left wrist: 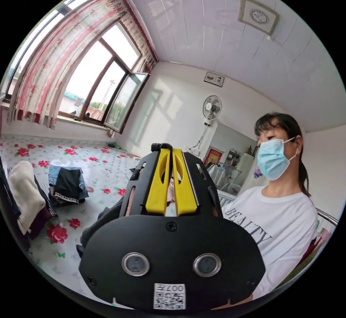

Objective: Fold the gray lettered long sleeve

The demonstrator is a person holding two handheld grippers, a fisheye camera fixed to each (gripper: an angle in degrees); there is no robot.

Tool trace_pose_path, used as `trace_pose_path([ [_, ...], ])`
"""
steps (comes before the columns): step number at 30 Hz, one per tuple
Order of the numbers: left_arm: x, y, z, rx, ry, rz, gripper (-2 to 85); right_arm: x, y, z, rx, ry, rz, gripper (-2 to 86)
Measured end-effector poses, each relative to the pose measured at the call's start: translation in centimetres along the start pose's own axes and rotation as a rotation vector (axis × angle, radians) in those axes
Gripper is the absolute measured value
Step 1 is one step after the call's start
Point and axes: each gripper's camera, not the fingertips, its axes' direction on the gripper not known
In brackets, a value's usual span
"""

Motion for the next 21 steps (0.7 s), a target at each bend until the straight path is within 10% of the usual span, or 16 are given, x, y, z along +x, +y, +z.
trace_pose_path([
  [8, 2.7, 2.2, -1.9, 0.107, 0.202, 0.026, -1.0, 7.4, 3.2, 5.9, -0.178, -0.059, 0.261, 7.1],
  [21, 10.7, 4.1, -4.9, 0.063, 0.237, 0.248, -1.0, 5.7, -0.3, 16.4, -0.297, -0.456, 0.040, 10.7],
])
